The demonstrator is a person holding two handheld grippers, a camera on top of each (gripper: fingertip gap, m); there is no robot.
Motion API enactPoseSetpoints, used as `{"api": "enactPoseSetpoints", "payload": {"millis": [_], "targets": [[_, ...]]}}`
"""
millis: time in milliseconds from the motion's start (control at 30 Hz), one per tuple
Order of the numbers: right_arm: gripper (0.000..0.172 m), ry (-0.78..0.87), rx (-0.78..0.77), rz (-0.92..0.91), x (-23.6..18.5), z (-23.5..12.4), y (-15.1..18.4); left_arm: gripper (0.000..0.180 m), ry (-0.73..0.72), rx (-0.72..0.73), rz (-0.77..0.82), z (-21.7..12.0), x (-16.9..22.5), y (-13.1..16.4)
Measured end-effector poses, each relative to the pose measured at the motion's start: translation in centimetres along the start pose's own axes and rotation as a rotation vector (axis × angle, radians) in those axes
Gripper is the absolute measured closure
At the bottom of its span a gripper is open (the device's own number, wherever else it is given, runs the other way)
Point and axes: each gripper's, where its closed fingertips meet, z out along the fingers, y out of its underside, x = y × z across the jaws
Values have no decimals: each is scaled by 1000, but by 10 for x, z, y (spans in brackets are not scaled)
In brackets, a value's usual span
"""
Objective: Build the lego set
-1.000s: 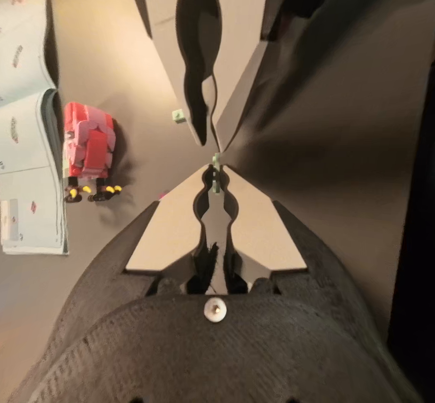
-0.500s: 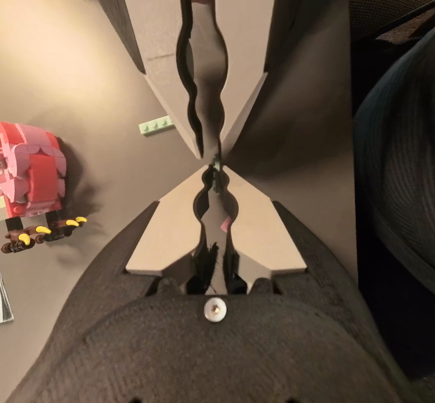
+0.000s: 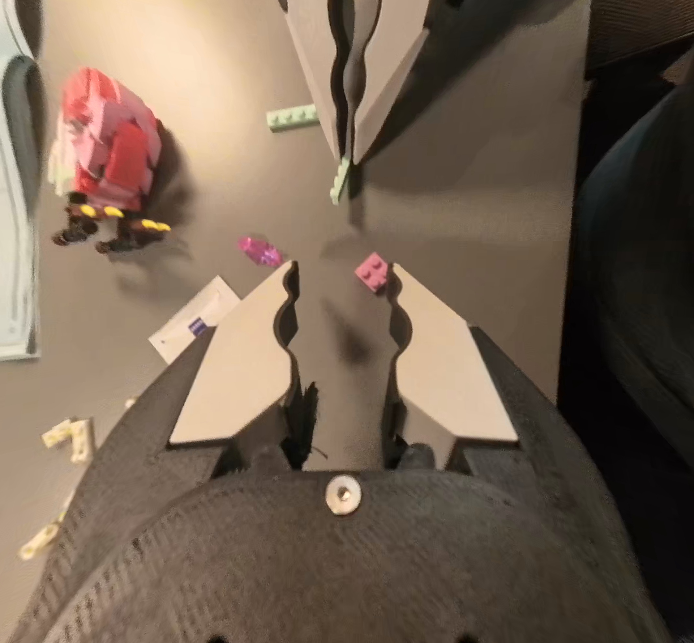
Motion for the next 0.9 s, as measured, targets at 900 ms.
{"api": "enactPoseSetpoints", "payload": {"millis": [900], "targets": [[137, 25, 126, -527, -44, 10, -32, 164, 239, 64, -203, 6, 21, 2]]}}
